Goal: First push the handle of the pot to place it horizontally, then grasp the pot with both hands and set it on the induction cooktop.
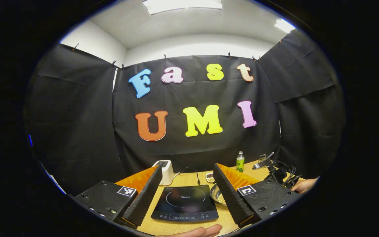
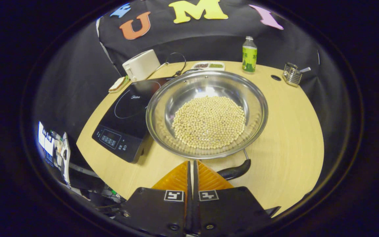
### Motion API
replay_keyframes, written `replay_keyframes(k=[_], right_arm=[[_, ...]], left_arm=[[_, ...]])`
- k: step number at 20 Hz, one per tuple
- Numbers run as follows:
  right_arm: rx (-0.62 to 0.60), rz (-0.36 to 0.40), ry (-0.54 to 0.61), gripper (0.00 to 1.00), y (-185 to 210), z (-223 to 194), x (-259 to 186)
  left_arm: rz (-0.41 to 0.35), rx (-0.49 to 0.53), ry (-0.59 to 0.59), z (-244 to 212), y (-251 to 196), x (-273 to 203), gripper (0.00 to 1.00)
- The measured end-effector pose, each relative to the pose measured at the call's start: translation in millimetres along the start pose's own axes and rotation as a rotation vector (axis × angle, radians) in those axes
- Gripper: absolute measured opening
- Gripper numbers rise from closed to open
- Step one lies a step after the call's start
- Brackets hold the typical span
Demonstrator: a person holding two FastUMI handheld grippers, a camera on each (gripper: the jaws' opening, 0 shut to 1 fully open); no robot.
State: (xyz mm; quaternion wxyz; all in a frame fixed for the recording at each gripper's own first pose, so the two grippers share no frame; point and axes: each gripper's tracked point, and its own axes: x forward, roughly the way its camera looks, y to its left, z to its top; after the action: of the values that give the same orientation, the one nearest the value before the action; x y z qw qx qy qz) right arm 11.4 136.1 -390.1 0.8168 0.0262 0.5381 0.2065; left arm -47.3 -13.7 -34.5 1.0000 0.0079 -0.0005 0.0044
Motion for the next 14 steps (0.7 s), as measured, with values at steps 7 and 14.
replay_keyframes(k=[7, 14], right_arm=[[-0.005, 0.011, 0.009, 0.04, -1, -3, 3], [-0.043, -0.037, 0.018, 0.00, -26, -5, 1]], left_arm=[[-0.013, -0.008, -0.004, 3, -3, -10, 0.95], [-0.006, -0.012, -0.001, -2, -1, -7, 0.96]])
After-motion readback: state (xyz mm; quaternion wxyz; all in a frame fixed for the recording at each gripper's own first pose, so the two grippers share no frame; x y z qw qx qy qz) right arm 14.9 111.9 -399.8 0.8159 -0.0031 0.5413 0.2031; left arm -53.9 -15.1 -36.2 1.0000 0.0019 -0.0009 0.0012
